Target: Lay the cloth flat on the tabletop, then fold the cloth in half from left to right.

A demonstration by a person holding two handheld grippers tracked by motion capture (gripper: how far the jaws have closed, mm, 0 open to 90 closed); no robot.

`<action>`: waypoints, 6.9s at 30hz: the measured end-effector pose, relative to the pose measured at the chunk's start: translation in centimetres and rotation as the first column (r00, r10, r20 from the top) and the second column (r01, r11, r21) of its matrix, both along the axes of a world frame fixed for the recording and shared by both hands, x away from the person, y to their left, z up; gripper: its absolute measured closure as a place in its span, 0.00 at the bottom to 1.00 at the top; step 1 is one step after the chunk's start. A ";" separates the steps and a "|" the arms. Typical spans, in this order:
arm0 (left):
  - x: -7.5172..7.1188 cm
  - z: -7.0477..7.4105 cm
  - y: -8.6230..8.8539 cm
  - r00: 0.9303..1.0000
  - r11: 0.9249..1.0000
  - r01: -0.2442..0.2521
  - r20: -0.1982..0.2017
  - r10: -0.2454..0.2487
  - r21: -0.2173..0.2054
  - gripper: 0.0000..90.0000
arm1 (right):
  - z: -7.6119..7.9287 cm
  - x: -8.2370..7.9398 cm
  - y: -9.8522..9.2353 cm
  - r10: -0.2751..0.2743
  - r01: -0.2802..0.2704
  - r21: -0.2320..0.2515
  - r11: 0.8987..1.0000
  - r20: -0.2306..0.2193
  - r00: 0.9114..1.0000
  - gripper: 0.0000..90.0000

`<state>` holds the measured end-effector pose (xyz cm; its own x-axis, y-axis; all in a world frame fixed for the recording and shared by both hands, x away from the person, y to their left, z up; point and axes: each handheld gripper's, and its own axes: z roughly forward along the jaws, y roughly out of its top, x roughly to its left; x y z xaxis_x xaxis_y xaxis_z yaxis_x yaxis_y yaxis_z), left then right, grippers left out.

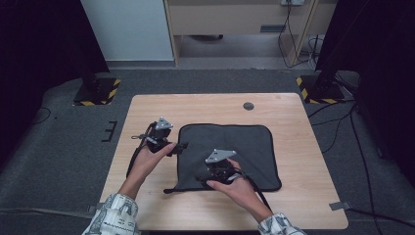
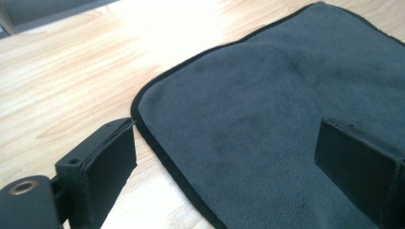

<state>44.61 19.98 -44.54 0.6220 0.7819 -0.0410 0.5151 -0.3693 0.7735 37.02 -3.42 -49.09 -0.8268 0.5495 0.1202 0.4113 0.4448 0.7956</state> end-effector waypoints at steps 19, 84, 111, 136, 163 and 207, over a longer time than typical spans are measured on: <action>0.7 0.7 1.3 0.999 0.999 -0.035 -0.004 0.035 0.009 0.07 | -0.2 -1.0 4.2 0.060 -0.060 0.023 0.998 0.005 0.998 0.52; 1.4 0.3 1.8 1.000 1.000 -0.029 -0.008 0.029 0.007 0.11 | -3.6 -1.6 8.9 0.107 -0.107 -0.148 0.983 -0.007 0.994 0.85; 2.9 -1.2 1.6 0.998 0.999 -0.050 -0.039 0.051 0.010 0.13 | -3.3 -1.9 7.6 0.124 -0.127 -0.070 0.989 -0.044 0.991 0.50; 4.9 -2.9 1.6 0.997 0.998 -0.070 -0.045 0.070 0.006 0.27 | -3.7 -1.8 8.0 0.071 -0.072 -0.118 0.990 -0.012 0.997 0.87; 10.0 -8.0 0.9 0.990 0.992 -0.074 -0.109 0.085 0.106 0.46 | -2.7 -2.6 8.2 0.099 -0.099 -0.030 0.995 -0.025 0.995 0.88; 7.9 0.1 -1.5 0.995 0.998 -0.066 -0.079 0.067 0.016 0.94 | 0.9 -4.8 5.4 0.054 -0.060 0.048 0.997 0.120 0.991 0.89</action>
